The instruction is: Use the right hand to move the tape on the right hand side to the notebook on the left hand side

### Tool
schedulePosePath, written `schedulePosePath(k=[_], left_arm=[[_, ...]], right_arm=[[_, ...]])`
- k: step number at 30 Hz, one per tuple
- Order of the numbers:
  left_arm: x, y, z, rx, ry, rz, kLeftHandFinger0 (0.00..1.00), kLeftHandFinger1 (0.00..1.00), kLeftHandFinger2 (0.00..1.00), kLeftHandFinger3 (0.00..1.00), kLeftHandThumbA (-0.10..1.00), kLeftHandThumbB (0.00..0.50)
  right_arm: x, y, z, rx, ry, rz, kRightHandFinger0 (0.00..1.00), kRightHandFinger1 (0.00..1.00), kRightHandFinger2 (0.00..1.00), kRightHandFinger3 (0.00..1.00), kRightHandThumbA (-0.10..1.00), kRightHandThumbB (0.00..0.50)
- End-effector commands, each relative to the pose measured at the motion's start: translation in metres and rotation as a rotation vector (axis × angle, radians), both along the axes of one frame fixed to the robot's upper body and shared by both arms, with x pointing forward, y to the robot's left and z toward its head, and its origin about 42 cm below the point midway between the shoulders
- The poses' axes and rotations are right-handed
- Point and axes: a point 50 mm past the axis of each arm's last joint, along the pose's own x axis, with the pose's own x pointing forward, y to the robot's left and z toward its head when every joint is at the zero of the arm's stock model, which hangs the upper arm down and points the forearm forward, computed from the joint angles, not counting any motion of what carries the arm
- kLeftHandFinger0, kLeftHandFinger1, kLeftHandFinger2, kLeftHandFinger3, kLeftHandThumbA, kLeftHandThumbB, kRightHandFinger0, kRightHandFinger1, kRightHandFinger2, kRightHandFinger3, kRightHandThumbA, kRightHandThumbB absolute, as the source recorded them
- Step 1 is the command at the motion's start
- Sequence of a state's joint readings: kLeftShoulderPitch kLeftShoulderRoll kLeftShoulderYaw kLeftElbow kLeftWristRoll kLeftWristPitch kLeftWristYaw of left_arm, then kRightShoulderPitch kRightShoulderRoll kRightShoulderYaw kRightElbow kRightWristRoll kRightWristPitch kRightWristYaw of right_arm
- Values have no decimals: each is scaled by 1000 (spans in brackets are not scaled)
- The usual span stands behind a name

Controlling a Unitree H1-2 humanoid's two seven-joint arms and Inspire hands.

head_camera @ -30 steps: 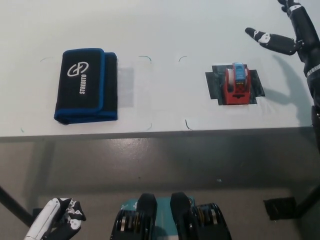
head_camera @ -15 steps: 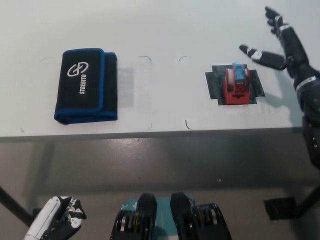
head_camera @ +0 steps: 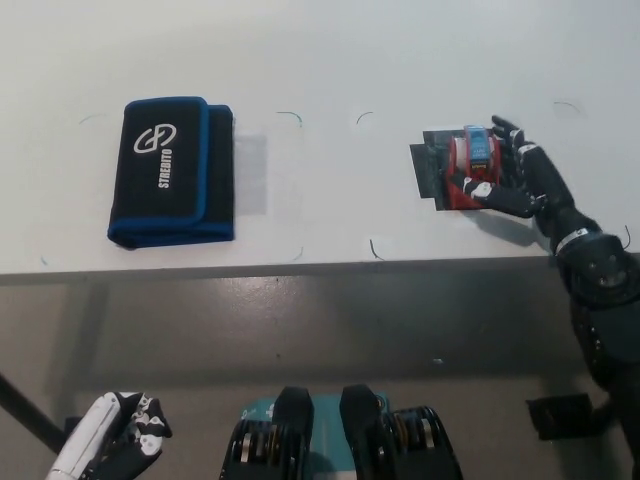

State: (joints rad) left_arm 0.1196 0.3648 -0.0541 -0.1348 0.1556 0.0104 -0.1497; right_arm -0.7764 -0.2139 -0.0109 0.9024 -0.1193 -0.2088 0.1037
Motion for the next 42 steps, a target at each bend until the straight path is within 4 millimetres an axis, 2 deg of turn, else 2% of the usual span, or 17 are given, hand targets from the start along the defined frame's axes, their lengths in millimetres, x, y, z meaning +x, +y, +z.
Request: schedulePosePath(k=[1,4,6,10,14,16,17,20,23,26,28,29,30,34,39,42], left_arm=[[-2,2,10,-4,-55,-4,122,112,189,389,-25,66],[-5,2,9,-10,-63,2,110,102,179,386,-46,68],[-5,2,9,-3,-65,4,118,110,189,390,-5,66],[-6,3,10,-7,-68,14,124,114,198,397,14,69],[-5,2,10,-14,-69,18,122,112,190,399,11,70],[-6,2,11,-20,-70,19,116,105,183,395,-16,70],[-6,1,11,-18,-72,18,112,102,181,393,-19,67],[-6,2,12,-17,-69,20,99,92,168,387,-23,69],[-4,1,14,-9,-75,12,105,99,178,388,-7,70],[-1,1,16,1,-82,3,107,100,180,389,-4,67],[-1,2,17,5,-81,3,104,96,175,391,-8,63],[-2,3,18,5,-82,3,102,95,174,391,-10,66],[-1,3,19,6,-83,2,104,96,174,391,-10,67],[0,3,22,8,-88,-4,112,102,179,385,-11,68],[2,2,23,4,-86,-10,106,98,173,374,-37,68],[3,1,23,9,-88,-12,108,100,176,371,-43,68]], right_arm=[[12,11,28,56,-116,64,1000,1000,1000,1000,839,239],[12,16,28,74,-113,79,1000,1000,1000,1000,813,229],[13,18,28,89,-110,93,1000,1000,1000,1000,801,219],[18,27,27,128,-99,109,1000,1000,1000,1000,812,260],[19,33,22,163,-85,116,1000,1000,1000,1000,824,271],[18,39,16,173,-70,121,1000,1000,1000,1000,773,253],[17,42,14,179,-64,124,1000,1000,1000,1000,815,251],[15,52,8,208,-51,130,1000,1000,1000,1000,812,235],[14,66,4,219,-48,136,1000,1000,1000,1000,845,243],[13,79,5,238,-54,162,1000,1000,1000,1000,851,222],[12,85,5,265,-53,169,1000,1000,1000,1000,817,209],[12,94,5,283,-55,176,1000,1000,1000,1000,817,224],[12,97,5,287,-56,177,1000,1000,1000,1000,820,228],[11,111,6,308,-63,182,1000,1000,1000,1000,858,299],[9,142,5,332,-44,222,1000,1000,1000,1000,867,308],[8,153,5,338,-46,228,1000,1000,1000,1000,858,319]])
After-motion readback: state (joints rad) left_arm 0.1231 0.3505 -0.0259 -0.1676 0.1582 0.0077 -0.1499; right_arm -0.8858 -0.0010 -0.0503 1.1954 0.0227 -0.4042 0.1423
